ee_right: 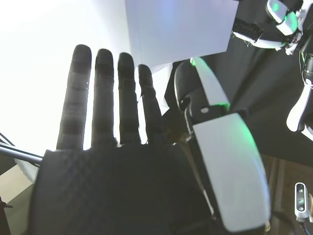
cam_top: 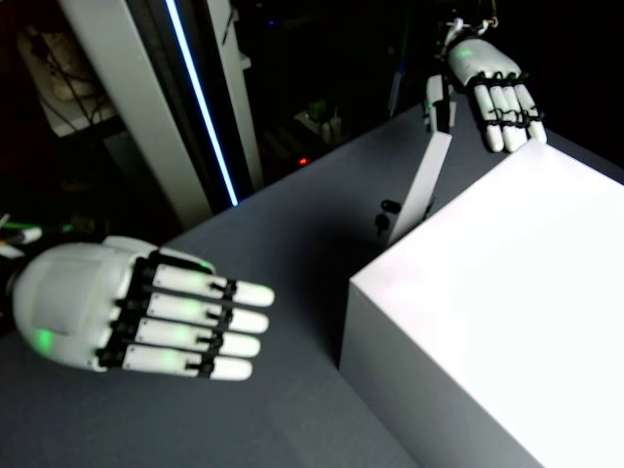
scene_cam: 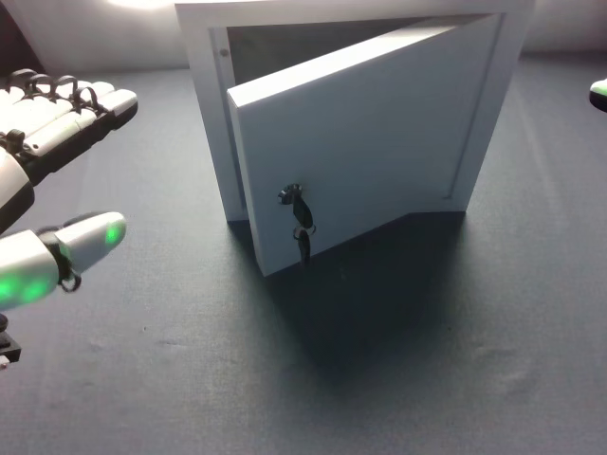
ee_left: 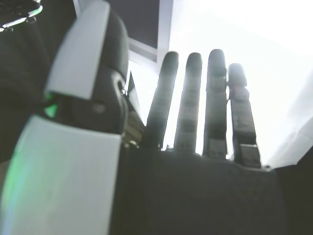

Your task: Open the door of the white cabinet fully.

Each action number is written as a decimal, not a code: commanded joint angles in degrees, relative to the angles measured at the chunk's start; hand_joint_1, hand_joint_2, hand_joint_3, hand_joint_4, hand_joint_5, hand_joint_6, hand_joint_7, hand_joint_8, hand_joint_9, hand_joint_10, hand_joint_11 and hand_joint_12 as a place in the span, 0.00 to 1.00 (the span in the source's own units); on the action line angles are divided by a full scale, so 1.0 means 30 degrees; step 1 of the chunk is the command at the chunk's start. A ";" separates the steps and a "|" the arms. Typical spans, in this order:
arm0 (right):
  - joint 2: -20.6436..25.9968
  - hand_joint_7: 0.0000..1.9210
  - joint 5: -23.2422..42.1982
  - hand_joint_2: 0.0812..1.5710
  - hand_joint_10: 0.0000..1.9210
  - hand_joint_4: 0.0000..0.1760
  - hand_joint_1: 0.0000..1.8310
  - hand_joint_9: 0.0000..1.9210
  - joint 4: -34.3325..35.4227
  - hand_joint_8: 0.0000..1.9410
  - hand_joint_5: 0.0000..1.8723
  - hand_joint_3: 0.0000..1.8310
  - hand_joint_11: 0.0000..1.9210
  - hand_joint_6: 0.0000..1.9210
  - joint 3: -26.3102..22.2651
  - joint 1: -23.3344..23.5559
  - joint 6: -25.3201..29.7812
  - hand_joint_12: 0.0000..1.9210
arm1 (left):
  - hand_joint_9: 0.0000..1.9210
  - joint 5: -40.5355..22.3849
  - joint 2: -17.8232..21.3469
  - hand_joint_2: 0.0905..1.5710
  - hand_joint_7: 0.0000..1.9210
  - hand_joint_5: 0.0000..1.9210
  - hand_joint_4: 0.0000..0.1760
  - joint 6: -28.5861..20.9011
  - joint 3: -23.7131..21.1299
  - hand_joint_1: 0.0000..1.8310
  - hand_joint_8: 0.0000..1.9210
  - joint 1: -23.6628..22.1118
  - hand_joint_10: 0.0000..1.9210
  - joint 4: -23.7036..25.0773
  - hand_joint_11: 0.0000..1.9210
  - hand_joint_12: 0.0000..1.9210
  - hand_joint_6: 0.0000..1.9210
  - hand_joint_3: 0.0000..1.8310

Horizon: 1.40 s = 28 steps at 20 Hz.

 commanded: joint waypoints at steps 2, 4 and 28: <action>-0.0020 0.11 0.2117 0.84 0.00 0.00 0.49 0.06 0.0625 0.00 0.12 0.00 0.04 0.00 0.0136 0.0141 0.0065 0.04 | 0.03 -0.2171 0.0186 0.90 0.03 0.03 0.00 -0.0087 0.0110 0.00 0.00 -0.0241 0.00 -0.0033 0.00 0.15 0.00 0.00; -0.0036 0.10 0.2108 0.83 0.00 0.00 0.49 0.05 0.0591 0.00 0.12 0.00 0.03 0.00 0.0151 0.0141 0.0065 0.03 | 0.02 -0.2099 0.0170 0.90 0.02 0.03 0.00 -0.0111 0.0131 0.00 0.00 -0.0304 0.00 0.0065 0.00 0.12 0.00 0.00; -0.0269 0.09 0.1981 0.84 0.00 0.00 0.46 0.05 0.0451 0.00 0.11 0.00 0.03 0.00 0.0341 0.0139 0.0189 0.01 | 0.02 0.0363 -0.1814 0.93 0.02 0.03 0.00 -0.1939 0.0897 0.05 0.00 -0.3638 0.00 0.4646 0.00 0.17 0.00 0.00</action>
